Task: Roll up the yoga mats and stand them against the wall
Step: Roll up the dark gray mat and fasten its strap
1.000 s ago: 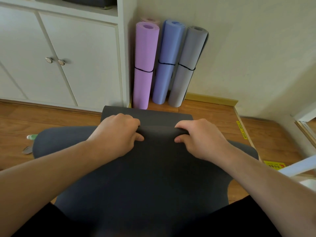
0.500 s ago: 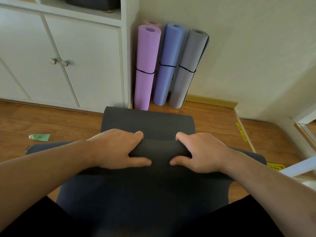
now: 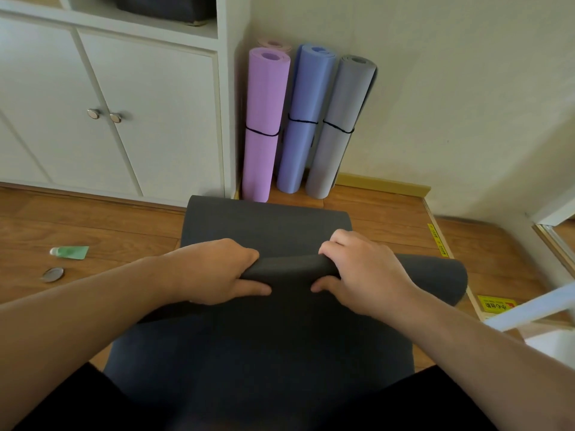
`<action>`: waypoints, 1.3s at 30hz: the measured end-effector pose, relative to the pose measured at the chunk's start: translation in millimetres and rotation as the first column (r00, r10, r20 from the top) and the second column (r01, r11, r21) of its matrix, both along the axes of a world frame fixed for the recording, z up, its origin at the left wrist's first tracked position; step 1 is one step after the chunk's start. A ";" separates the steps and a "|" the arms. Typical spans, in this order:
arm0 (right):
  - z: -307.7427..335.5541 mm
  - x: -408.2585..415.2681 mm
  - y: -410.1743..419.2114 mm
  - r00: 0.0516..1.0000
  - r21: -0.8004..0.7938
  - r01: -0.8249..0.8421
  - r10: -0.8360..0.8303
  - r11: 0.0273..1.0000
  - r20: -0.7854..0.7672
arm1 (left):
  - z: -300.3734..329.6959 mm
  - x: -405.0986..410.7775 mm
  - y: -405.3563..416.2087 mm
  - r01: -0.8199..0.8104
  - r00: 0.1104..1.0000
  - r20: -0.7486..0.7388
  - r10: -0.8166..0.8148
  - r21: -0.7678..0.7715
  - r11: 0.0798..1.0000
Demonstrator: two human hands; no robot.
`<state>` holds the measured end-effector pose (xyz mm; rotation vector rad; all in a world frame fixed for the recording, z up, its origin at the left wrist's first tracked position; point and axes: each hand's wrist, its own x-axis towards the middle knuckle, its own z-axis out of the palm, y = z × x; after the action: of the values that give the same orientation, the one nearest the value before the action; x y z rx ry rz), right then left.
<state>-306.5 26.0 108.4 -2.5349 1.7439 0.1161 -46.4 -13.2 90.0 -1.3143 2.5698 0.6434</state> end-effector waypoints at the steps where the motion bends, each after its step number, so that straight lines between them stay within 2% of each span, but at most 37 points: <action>1: -0.1 1.7 1.0 1.000 -0.027 0.003 -0.003 1.000 0.019 | 1.5 0.6 -1.4 -0.019 1.000 -0.003 0.019 0.010 1.000; 6: -9.1 9.3 4.8 0.993 -0.015 -0.111 0.111 0.994 -0.039 | 1.2 2.2 1.3 -0.090 0.989 0.110 0.096 -0.059 0.994; 8: -7.5 8.1 1.1 0.996 0.034 -0.086 0.087 0.996 -0.037 | -2.4 -1.2 6.7 -0.108 0.988 0.102 0.114 -0.058 0.992; 11: -0.1 5.3 -2.6 0.999 0.118 -0.031 0.035 0.992 -0.036 | -2.1 -4.3 10.3 -0.097 0.990 0.087 0.111 -0.148 0.984; 14: 2.3 7.3 -3.6 0.993 0.154 0.003 0.014 0.988 -0.113 | -0.3 -4.9 8.8 -0.064 0.989 0.117 0.090 -0.211 0.975; 16: -0.7 11.1 -3.8 0.988 0.196 0.030 0.000 0.980 -0.154 | -2.2 -3.2 6.4 -0.058 0.991 0.113 0.066 -0.068 0.996; 19: -4.2 12.4 -4.6 0.996 0.341 0.052 -0.025 0.939 -0.082 | -0.7 -0.8 5.5 -0.042 0.999 0.023 0.037 0.257 0.965; 21: -2.0 8.9 -6.8 0.996 0.429 0.079 -0.084 0.900 -0.007 | 4.7 -0.8 5.8 -0.031 0.999 -0.033 0.042 0.276 0.961; 23: 2.8 5.8 -10.9 0.989 0.489 0.094 -0.137 0.867 0.052 | 10.9 -2.1 8.7 -0.039 0.998 -0.045 0.046 0.165 0.986; 25: 6.8 3.1 -16.4 0.981 0.515 0.093 -0.168 0.852 0.101 | 14.2 -5.3 13.7 -0.002 1.000 0.017 0.003 -0.101 0.995; 27: 10.9 2.4 -20.7 0.971 0.527 0.089 -0.190 0.845 0.142 | 13.7 -9.3 20.1 0.030 0.997 0.071 -0.006 -0.331 0.943; 29: 13.8 0.2 -22.5 0.971 0.514 0.092 -0.190 0.853 0.143 | 10.6 -14.3 24.8 0.021 0.998 0.058 0.002 -0.390 0.920; 31: 14.8 -0.5 -20.5 0.986 0.438 0.093 -0.145 0.894 0.087 | 6.0 -16.8 25.0 0.008 0.999 0.035 0.004 -0.346 0.938; 35: 7.4 8.8 -7.6 0.985 0.120 -0.003 0.024 0.993 -0.169 | 10.5 -12.2 14.3 -0.032 0.999 0.026 0.037 -0.183 0.983; 37: 2.6 12.2 -5.2 0.981 0.095 -0.010 0.028 0.995 -0.191 | 15.7 -8.9 10.9 -0.018 0.999 0.032 0.022 -0.136 0.991; 39: -0.5 10.2 -5.9 0.986 0.142 0.009 0.015 0.990 -0.164 | 17.0 -7.8 11.2 0.017 0.999 0.050 -0.011 -0.121 0.992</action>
<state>-296.3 20.1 107.9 -2.4876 1.7171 0.4465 -54.2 -2.0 107.0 -1.3288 2.6127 0.4524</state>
